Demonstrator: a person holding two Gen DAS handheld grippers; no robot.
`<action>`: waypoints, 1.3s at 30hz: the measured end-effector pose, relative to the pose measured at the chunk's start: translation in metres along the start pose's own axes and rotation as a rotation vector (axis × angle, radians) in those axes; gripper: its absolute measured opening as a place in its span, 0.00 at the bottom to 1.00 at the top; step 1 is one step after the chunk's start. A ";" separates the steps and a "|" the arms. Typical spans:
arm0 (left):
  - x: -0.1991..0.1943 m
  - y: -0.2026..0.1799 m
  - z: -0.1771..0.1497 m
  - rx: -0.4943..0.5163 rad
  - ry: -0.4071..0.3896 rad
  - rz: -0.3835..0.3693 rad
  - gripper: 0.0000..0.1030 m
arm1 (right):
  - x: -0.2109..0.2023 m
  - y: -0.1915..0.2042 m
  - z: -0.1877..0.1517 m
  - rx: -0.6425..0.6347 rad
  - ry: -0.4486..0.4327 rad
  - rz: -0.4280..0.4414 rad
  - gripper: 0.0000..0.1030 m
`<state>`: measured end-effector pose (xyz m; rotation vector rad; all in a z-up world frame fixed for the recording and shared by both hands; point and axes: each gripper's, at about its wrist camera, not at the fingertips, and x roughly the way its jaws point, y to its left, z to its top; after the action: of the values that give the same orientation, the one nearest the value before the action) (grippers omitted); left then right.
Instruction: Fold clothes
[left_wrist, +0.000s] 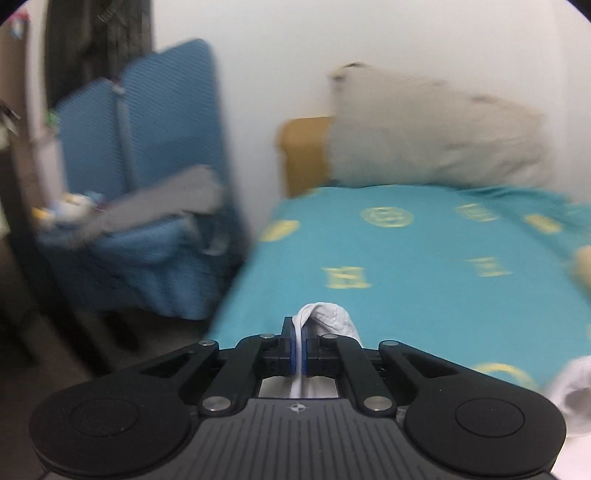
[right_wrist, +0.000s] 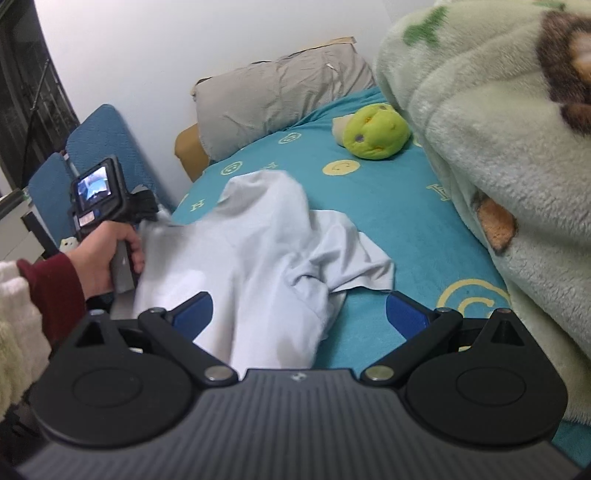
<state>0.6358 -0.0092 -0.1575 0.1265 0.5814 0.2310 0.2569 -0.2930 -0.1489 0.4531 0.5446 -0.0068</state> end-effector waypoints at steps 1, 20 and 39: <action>0.006 -0.002 -0.002 -0.002 0.032 -0.010 0.04 | 0.003 -0.003 0.000 0.003 0.005 -0.008 0.99; -0.365 0.118 -0.143 -0.088 0.077 -0.330 0.83 | -0.008 -0.009 0.004 0.048 0.009 0.088 0.95; -0.414 0.206 -0.267 -0.079 0.617 -0.382 0.08 | -0.061 0.010 -0.006 -0.108 0.048 -0.021 0.78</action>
<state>0.1139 0.1002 -0.1225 -0.1410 1.1918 -0.0885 0.2027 -0.2888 -0.1184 0.3434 0.5942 0.0135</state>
